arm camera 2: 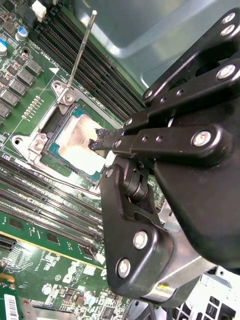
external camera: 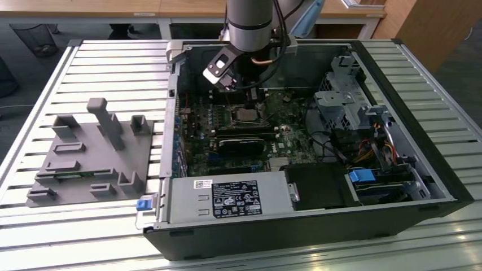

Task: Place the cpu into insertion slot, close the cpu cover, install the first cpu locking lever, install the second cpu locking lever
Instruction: 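Close the cpu cover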

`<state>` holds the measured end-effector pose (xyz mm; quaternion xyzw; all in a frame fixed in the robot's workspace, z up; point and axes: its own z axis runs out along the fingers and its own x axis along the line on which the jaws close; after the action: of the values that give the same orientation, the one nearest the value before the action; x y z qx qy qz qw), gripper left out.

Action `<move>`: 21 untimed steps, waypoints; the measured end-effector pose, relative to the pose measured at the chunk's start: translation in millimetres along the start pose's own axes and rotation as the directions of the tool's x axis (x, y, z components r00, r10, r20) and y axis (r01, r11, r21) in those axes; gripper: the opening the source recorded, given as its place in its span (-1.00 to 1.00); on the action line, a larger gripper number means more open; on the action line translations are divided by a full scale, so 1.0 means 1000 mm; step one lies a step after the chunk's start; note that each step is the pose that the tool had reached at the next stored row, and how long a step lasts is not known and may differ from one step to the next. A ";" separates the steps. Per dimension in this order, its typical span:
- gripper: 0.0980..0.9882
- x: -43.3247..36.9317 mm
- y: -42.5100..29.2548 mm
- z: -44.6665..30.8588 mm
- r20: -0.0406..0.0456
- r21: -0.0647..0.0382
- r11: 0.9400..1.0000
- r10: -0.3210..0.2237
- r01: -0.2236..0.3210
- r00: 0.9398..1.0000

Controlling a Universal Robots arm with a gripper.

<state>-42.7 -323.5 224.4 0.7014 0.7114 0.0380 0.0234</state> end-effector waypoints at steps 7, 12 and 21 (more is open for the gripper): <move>-0.98 0.0001 0.0006 -0.0073 0.000 0.000 1.000 0.000 0.000 1.000; -0.98 0.0004 0.0017 -0.0194 0.000 0.000 1.000 0.000 0.000 1.000; -0.98 -0.0002 0.0035 -0.0397 0.000 0.000 1.000 0.000 0.000 1.000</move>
<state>-42.7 -324.6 264.3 0.7013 0.7115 0.0380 0.0234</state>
